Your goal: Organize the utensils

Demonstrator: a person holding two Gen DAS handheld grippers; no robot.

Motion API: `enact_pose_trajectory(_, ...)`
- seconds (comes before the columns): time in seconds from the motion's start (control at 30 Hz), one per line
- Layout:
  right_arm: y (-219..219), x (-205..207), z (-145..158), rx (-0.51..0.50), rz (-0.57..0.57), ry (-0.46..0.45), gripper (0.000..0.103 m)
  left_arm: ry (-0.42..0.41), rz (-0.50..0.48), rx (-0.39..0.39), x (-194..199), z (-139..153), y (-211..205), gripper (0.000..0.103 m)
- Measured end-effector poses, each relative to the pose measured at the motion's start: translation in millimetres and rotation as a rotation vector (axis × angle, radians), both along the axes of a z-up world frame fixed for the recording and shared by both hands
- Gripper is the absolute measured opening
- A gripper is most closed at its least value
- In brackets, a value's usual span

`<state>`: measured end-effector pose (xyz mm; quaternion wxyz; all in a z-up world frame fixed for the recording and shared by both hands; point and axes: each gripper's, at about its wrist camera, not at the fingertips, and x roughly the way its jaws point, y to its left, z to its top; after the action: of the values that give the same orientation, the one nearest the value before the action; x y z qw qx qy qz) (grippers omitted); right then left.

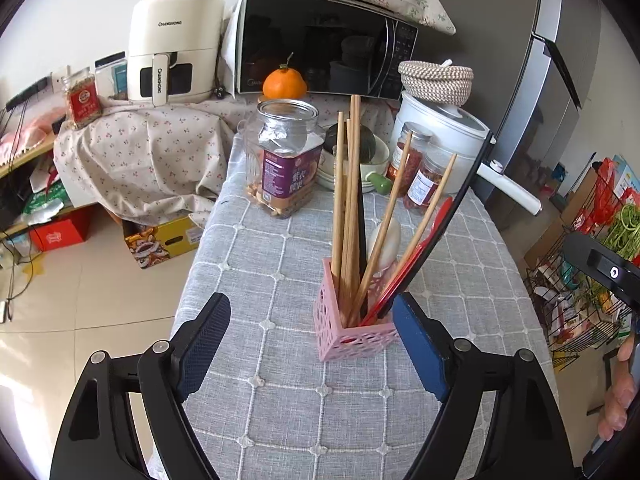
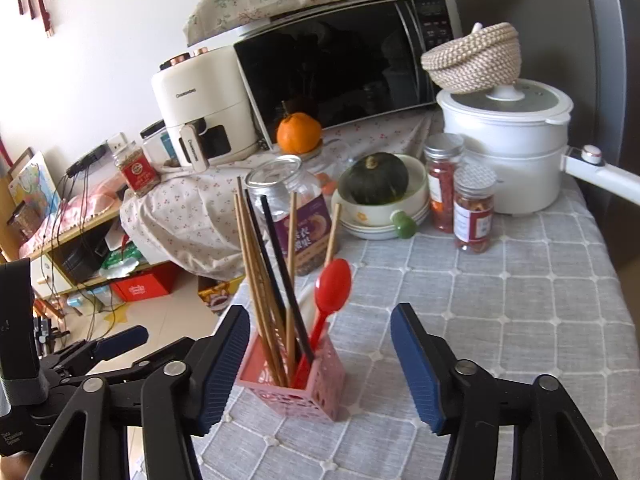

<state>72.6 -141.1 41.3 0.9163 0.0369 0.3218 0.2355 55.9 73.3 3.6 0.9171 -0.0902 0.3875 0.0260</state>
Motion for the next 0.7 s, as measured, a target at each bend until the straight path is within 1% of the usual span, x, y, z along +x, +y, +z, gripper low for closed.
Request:
enact_pose_trajectory(0.13, -22.9, -13.6, -0.8, -0.028, -0.051, 0.007, 0.081, -0.014, -0.030, 0.031, -14.3, 6.1, -20.5, 0.088)
enact_pose_trajectory(0.33, -42.9, -32.4, -4.7, -0.085, -0.116, 0.008, 0.090, -0.055, -0.062, 0.094, -32.0, 20.0, -52.0, 0.088)
enact_pose_trajectory(0.43, -45.9, -39.7, -7.3, -0.116, -0.146, 0.006, 0.091, -0.073, -0.066, 0.107, -37.8, 24.2, -62.5, 0.089)
enact_pose_trajectory(0.6, -46.6, -47.0, -11.0, -0.195, -0.202, -0.025, 0.093, -0.063, -0.077, 0.103, -40.9, 22.4, -74.8, 0.092)
enact_pose_trajectory(0.7, -49.2, -47.5, -12.5, -0.203, -0.208, -0.029, 0.093, -0.059, -0.071, 0.096, -40.1, 21.0, -77.0, 0.093)
